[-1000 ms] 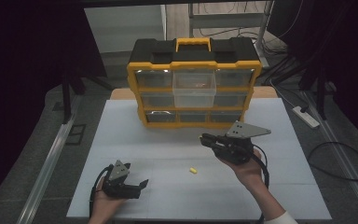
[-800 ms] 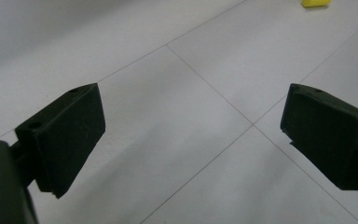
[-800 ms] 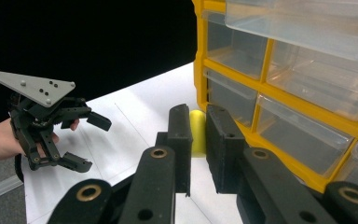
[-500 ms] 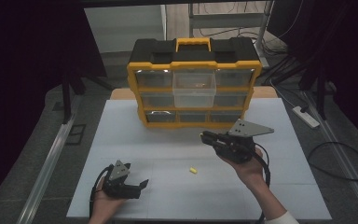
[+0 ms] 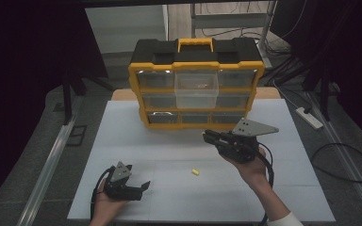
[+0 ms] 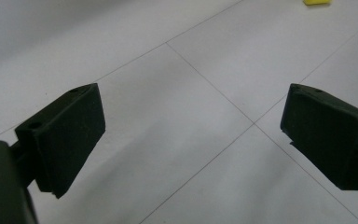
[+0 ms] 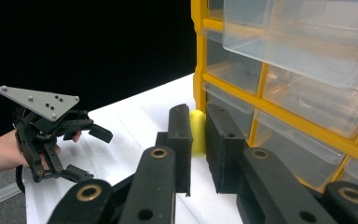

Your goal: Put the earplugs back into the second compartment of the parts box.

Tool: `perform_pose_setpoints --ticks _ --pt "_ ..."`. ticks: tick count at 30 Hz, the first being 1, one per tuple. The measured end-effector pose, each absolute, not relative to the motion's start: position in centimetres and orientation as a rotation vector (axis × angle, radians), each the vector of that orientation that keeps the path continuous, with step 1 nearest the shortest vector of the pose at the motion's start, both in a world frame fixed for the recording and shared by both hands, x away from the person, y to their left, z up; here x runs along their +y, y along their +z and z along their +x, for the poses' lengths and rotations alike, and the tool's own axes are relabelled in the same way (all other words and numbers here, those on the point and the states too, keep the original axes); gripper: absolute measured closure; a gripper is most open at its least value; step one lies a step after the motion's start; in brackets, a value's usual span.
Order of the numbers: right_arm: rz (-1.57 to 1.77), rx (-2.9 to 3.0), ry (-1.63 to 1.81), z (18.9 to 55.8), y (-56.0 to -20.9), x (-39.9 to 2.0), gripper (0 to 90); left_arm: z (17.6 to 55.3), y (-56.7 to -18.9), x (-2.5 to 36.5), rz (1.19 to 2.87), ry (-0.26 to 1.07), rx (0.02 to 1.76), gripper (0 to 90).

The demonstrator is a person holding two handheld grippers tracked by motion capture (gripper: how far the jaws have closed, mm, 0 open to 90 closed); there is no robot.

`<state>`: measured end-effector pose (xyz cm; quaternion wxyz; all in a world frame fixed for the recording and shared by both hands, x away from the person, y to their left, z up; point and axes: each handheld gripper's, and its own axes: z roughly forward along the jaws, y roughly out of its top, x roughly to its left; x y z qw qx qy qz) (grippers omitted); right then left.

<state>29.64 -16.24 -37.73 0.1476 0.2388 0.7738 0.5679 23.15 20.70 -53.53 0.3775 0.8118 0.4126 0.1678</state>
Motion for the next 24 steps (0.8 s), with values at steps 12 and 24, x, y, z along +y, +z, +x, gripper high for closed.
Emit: perform_pose_setpoints --ticks 12,24 --pt "0.679 2.206 1.644 29.9 -37.2 -16.2 80.7 23.1 -53.6 20.7 2.081 0.425 1.054 6.6" --pt "0.677 2.179 1.656 30.0 -36.7 -16.4 80.7 23.1 -53.6 20.6 2.084 0.422 1.054 6.4"
